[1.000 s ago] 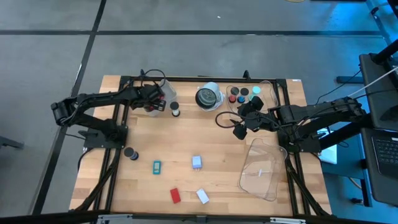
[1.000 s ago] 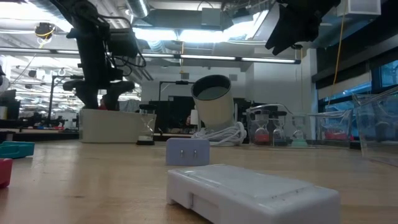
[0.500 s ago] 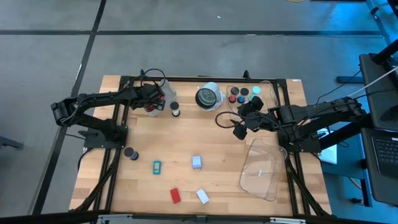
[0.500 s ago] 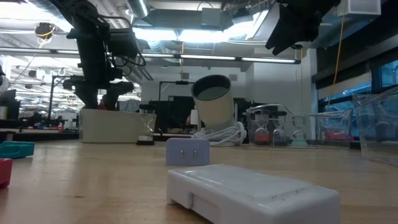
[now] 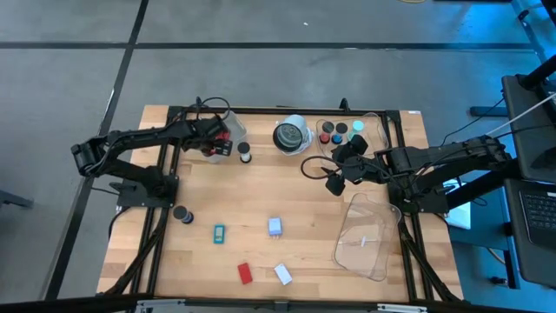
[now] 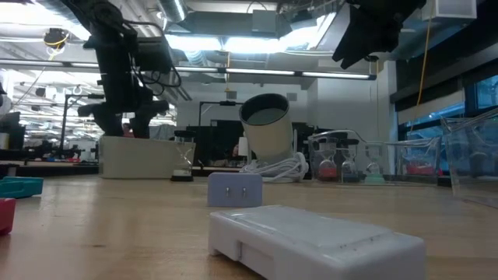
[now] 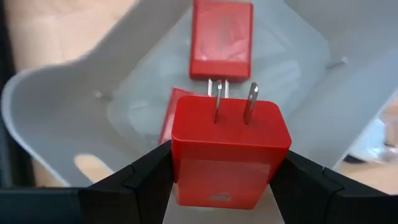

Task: Pick & Place Office items
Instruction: Put the red charger adapter into the gray bin, then put the light blue charger adapter into the gray bin

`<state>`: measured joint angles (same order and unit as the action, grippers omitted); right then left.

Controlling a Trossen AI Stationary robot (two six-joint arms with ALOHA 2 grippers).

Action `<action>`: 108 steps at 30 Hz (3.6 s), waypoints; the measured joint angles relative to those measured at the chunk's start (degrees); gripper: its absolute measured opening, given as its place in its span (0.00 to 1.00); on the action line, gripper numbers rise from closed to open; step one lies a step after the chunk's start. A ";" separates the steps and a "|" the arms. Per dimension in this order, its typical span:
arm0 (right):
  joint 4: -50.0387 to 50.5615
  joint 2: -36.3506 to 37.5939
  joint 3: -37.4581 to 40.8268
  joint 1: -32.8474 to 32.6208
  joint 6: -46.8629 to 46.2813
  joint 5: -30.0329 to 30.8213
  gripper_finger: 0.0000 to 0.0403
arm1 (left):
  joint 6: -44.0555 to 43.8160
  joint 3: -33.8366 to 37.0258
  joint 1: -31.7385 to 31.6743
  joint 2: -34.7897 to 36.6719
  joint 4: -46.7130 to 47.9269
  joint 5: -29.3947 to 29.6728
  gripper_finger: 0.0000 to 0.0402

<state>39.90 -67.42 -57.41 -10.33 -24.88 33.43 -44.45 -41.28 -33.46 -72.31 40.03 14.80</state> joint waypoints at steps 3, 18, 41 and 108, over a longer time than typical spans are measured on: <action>0.00 0.00 0.00 0.00 -0.41 0.00 0.77 | 0.09 0.00 -0.63 0.00 0.00 -1.17 0.59; 0.00 -0.01 0.00 -0.02 -1.07 -1.92 0.77 | 5.63 0.00 -1.20 0.00 -3.65 -1.72 0.59; 0.00 -0.02 0.00 -0.02 -1.04 -1.95 0.77 | 12.01 -0.02 -1.24 0.02 -3.88 -7.52 0.74; -39.93 -33.37 -0.02 -10.01 13.19 -17.84 0.77 | 17.66 -10.71 59.32 0.95 -30.87 0.94 0.74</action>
<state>-0.03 -100.79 -57.43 -20.34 -11.68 15.59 -26.79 -51.99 25.87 -71.37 9.16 15.73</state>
